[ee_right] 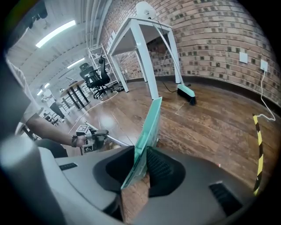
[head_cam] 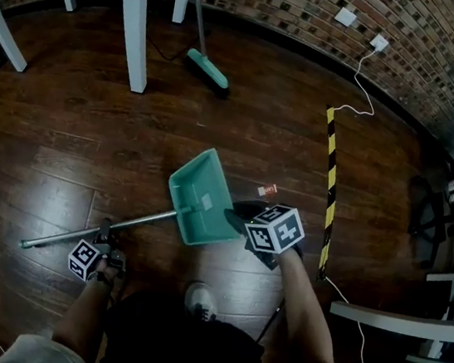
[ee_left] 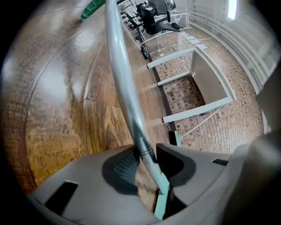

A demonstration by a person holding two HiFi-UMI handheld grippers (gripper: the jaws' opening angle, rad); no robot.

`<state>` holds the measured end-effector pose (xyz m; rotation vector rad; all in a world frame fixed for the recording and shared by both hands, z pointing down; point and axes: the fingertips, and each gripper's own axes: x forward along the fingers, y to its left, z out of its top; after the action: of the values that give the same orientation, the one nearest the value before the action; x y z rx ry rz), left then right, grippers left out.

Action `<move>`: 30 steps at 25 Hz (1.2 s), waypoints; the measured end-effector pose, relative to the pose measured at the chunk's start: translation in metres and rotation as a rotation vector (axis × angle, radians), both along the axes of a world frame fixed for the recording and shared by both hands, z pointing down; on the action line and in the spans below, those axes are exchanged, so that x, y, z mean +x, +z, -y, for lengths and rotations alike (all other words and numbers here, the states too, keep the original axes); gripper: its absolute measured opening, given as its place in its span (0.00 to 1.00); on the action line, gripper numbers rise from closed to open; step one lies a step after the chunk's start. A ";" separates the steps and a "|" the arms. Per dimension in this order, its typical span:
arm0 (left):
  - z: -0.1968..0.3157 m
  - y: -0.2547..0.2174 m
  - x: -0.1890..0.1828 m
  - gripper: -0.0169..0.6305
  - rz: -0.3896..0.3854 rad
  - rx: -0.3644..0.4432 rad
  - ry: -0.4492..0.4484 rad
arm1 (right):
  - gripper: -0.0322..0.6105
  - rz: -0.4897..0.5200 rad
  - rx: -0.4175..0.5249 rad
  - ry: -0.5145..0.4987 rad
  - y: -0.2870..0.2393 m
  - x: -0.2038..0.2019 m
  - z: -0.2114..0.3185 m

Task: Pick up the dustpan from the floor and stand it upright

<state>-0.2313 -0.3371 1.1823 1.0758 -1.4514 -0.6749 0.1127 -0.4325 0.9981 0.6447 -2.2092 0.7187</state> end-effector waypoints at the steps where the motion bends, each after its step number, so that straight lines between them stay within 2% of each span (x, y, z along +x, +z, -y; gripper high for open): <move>1: 0.001 0.000 -0.001 0.23 0.004 -0.001 -0.002 | 0.14 -0.003 -0.001 0.003 0.001 -0.001 0.000; 3: 0.002 0.001 -0.001 0.22 -0.001 -0.004 -0.002 | 0.10 -0.006 -0.004 0.011 0.003 -0.001 0.000; 7: 0.002 -0.004 0.000 0.22 0.012 -0.002 0.012 | 0.10 -0.006 -0.009 0.062 0.005 0.005 0.000; 12: 0.013 -0.024 -0.010 0.20 0.042 0.041 0.004 | 0.10 0.014 -0.008 0.120 0.009 0.011 0.001; 20: 0.066 -0.098 -0.014 0.18 0.245 0.193 0.103 | 0.13 0.042 -0.007 0.248 0.027 0.039 0.001; 24: 0.094 -0.136 -0.004 0.18 0.381 0.228 0.194 | 0.14 0.104 -0.023 0.315 0.038 0.052 0.000; 30: 0.127 -0.198 0.019 0.18 0.598 0.298 0.270 | 0.18 0.147 -0.007 0.394 0.072 0.068 0.003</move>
<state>-0.2123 -0.4638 0.9844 1.7782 -1.6866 -0.3924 0.1807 -0.4355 1.0705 1.0706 -2.2333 0.9982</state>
